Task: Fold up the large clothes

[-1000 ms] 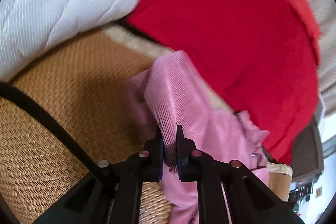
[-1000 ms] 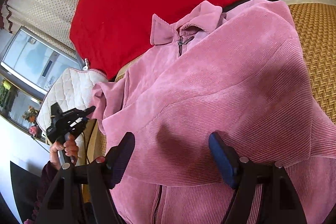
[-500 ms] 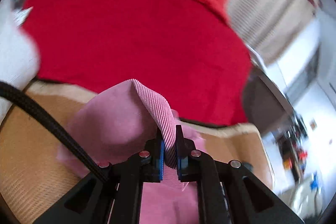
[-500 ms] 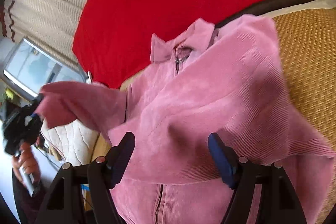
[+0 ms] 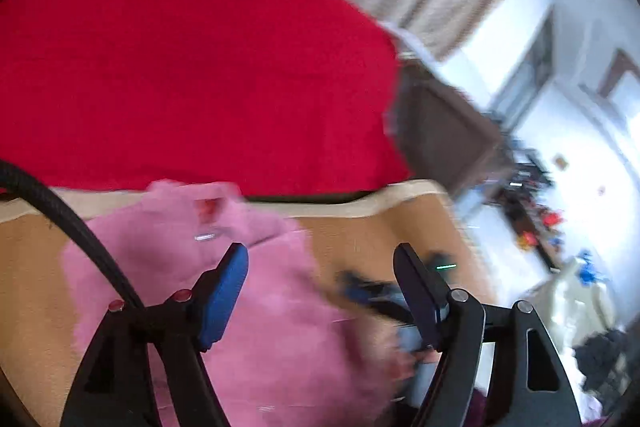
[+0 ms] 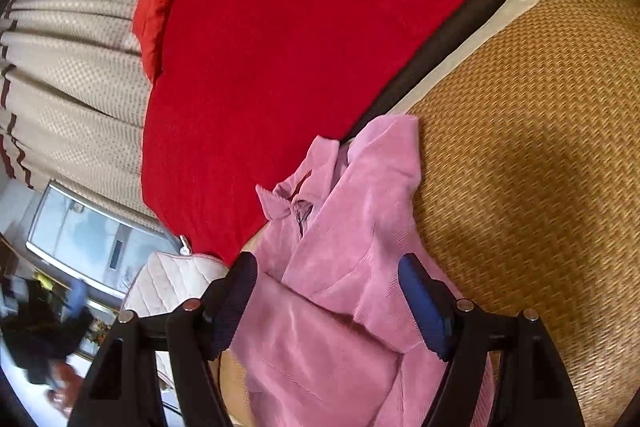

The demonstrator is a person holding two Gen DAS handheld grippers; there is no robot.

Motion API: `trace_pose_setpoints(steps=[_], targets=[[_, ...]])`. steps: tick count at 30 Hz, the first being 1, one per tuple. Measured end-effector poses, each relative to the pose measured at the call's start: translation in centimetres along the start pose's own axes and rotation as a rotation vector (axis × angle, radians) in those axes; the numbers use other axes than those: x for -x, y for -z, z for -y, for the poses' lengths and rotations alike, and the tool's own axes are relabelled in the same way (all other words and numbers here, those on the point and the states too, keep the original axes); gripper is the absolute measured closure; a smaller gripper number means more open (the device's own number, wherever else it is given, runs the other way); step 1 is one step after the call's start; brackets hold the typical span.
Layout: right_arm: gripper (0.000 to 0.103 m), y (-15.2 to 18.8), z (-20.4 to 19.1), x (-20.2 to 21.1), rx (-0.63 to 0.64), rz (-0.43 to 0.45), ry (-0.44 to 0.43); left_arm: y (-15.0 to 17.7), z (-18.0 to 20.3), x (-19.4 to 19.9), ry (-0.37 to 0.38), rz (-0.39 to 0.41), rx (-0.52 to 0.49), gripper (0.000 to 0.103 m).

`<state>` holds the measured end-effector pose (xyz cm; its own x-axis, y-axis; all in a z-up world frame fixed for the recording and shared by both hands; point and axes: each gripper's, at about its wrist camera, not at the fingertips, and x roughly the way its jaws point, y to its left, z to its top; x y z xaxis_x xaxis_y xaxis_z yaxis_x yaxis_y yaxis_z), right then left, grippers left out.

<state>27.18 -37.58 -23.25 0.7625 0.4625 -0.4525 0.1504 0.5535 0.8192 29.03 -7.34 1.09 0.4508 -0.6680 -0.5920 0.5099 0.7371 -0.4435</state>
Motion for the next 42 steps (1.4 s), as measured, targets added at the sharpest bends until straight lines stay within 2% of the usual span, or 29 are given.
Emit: trace_pose_setpoints(steps=[3,6,8,11,13,14,15,16,17,18,21,24,27,29,30,31,32,34,35,38,39,41,42], targets=[[0.026,0.0,-0.3,-0.2,0.014,-0.032,0.001,2.5,-5.8,-0.4,-0.177,-0.013,0.08,0.027],[0.026,1.0,-1.0,-1.6,0.045,-0.108,0.029,5.6,-11.5,-1.6,-0.351,-0.044,0.17,0.027],[0.026,2.0,-1.2,-3.1,0.081,-0.174,0.074,7.9,-14.3,-1.9,-0.422,-0.058,0.213,0.027],[0.026,4.1,-1.9,-6.0,0.164,-0.3,0.168,10.0,-16.3,-2.7,-0.446,-0.043,0.255,0.027],[0.025,5.6,-2.5,-6.7,0.24,-0.334,0.196,10.7,-16.8,-3.3,-0.459,-0.012,0.249,0.027],[0.025,6.5,-3.4,-6.9,0.316,-0.333,0.224,10.8,-16.8,-3.6,-0.464,0.004,0.242,0.027],[0.03,7.2,-4.2,-7.2,0.388,-0.342,0.256,11.1,-17.0,-4.1,-0.469,0.021,0.227,0.027],[0.046,8.0,-4.8,-7.3,0.443,-0.355,0.279,11.4,-17.0,-4.6,-0.487,0.033,0.199,0.027],[0.056,8.7,-5.2,-7.4,0.482,-0.37,0.291,11.1,-16.6,-4.6,-0.5,0.03,0.187,0.027],[0.074,9.4,-5.5,-7.4,0.515,-0.378,0.308,10.9,-16.2,-4.2,-0.512,0.019,0.173,0.027],[0.092,10.1,-6.5,-6.3,0.587,-0.313,0.339,10.3,-15.9,-3.9,-0.531,0.043,0.142,0.027],[0.094,9.0,-7.8,-4.5,0.588,-0.182,0.331,9.6,-15.0,-3.3,-0.56,0.107,0.112,0.027],[0.094,7.2,-8.3,-3.6,0.591,-0.043,0.356,9.4,-14.4,-3.2,-0.564,0.138,0.092,0.027],[0.094,5.5,-7.7,-4.0,0.566,0.023,0.417,9.4,-14.3,-4.0,-0.566,0.117,0.072,0.027],[0.094,5.0,-7.4,-4.1,0.551,0.023,0.421,9.5,-14.4,-4.7,-0.576,0.093,0.063,0.027],[0.094,4.3,-6.6,-4.6,0.505,-0.012,0.381,9.7,-14.6,-5.6,-0.585,0.055,0.048,0.027],[0.094,4.0,-6.2,-4.9,0.466,-0.046,0.338,10.1,-14.9,-6.9,-0.591,-0.023,0.028,0.022],[0.091,3.9,-5.6,-5.3,0.385,-0.099,0.263,11.1,-15.7,-9.5,-0.646,-0.186,-0.008,0.022],[0.091,4.3,-5.5,-5.5,0.368,-0.137,0.237,11.4,-15.6,-9.9,-0.658,-0.195,-0.029,0.022],[0.091,5.7,-5.8,-5.9,0.366,-0.206,0.215,10.9,-14.6,-8.9,-0.663,-0.15,-0.077,0.022],[0.086,6.0,-5.8,-5.8,0.362,-0.216,0.2,10.7,-14.5,-8.2,-0.651,-0.123,-0.068,0.022],[0.07,6.4,-6.0,-6.0,0.382,-0.223,0.183,10.4,-14.5,-7.1,-0.615,-0.079,-0.035,0.022],[0.05,6.8,-6.1,-6.3,0.404,-0.221,0.19,10.3,-14.5,-6.5,-0.589,-0.053,-0.017,0.022]])
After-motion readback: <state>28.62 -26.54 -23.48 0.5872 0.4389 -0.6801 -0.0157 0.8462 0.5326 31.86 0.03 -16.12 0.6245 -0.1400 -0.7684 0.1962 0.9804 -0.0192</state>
